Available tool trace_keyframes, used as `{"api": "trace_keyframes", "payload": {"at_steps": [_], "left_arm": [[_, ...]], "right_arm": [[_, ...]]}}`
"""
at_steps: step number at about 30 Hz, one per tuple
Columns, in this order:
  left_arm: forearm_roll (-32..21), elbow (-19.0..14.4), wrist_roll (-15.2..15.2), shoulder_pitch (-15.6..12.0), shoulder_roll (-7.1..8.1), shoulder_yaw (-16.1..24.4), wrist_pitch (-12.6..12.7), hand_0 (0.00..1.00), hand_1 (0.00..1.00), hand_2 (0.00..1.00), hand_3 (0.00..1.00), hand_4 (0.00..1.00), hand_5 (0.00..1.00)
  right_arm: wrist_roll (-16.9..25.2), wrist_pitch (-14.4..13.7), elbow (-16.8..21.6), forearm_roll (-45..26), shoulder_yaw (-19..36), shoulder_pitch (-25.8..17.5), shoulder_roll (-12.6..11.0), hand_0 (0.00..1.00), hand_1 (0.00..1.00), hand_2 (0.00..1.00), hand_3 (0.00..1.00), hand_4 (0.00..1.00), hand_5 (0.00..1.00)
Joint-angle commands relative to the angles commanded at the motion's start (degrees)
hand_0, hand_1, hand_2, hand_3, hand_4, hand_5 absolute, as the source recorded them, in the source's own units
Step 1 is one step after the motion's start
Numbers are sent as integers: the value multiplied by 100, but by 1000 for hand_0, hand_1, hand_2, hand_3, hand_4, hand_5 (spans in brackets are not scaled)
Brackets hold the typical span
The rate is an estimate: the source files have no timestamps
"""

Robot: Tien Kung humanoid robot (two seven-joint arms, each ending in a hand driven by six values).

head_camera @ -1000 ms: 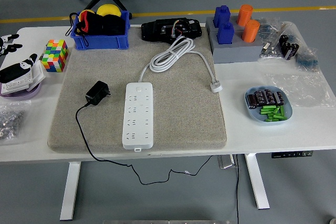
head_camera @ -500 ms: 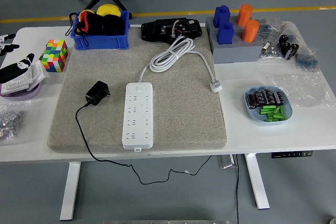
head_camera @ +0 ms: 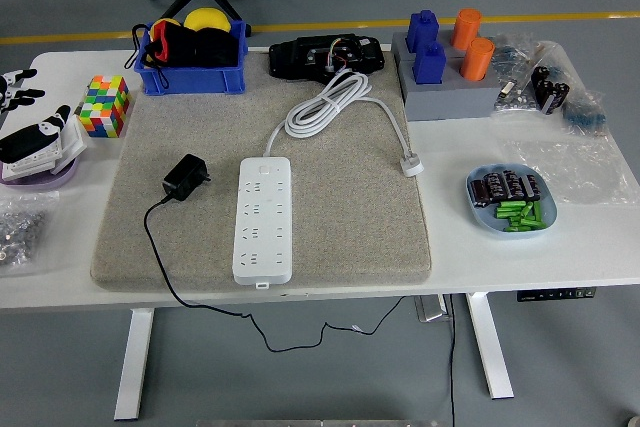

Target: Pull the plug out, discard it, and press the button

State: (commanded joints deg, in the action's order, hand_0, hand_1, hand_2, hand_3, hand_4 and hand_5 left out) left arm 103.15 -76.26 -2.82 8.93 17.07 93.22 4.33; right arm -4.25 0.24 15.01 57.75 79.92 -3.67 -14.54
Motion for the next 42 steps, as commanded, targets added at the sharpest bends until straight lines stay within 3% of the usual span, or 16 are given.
{"api": "trace_keyframes", "payload": {"at_steps": [18,23,42], "left_arm": [[-3,-77,7,41,-6,61,-2,776,757,723,867,718,347],[8,-33,-20,140,80,-68,-27,775,753,723,867,717,347],[-22,-91,-11,41,20,-128,-41,768,752,721,865,716,343]], "right_arm": [[4,1,-53,-1,-31,126,7,726,680,660,653,749,613],[11,-4,-62,-70,-211,212,-65,725,680,660,653,749,613],[26,-14,-62,-7,-10,77,-42,725,679,659,653,748,612]]}}
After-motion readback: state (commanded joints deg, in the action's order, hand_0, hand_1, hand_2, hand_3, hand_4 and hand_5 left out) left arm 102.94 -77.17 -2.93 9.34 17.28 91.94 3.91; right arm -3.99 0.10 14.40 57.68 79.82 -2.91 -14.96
